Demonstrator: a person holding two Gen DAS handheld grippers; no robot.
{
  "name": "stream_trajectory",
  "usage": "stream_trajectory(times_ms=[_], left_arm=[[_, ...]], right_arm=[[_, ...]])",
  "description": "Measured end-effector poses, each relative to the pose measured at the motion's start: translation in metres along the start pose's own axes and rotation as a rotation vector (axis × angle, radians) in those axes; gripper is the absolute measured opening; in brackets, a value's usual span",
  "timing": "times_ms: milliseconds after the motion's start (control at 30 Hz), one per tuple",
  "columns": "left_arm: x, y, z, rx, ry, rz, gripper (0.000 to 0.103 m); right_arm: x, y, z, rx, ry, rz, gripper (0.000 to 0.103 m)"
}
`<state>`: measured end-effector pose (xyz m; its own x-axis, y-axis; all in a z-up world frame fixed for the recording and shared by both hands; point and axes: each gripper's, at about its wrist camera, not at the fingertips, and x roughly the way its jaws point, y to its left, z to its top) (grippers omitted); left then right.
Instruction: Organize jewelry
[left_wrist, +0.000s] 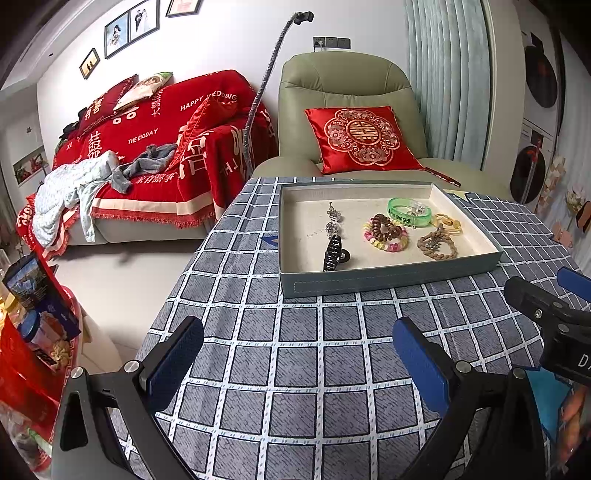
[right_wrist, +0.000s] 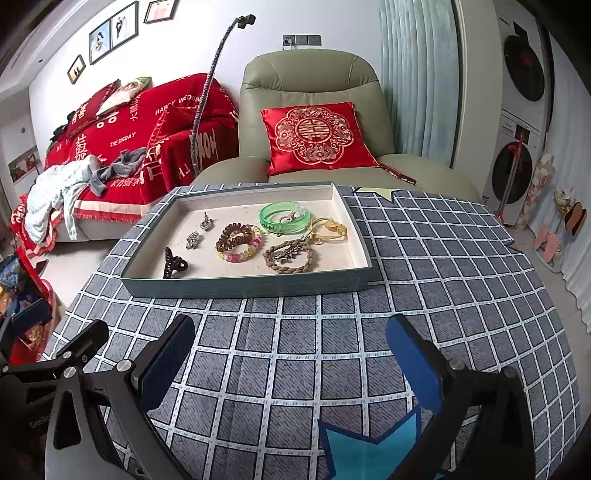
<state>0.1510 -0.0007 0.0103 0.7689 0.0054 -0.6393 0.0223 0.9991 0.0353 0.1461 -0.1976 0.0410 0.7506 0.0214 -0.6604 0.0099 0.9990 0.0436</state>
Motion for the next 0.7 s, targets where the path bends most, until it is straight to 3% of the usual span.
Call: stream_trajectory(times_ms=[700], left_arm=[[-0.0022, 0.0014, 0.0011, -0.006, -0.008, -0.011, 0.103]], right_arm=[[-0.0004, 0.0005, -0.0003, -0.002, 0.002, -0.002, 0.103]])
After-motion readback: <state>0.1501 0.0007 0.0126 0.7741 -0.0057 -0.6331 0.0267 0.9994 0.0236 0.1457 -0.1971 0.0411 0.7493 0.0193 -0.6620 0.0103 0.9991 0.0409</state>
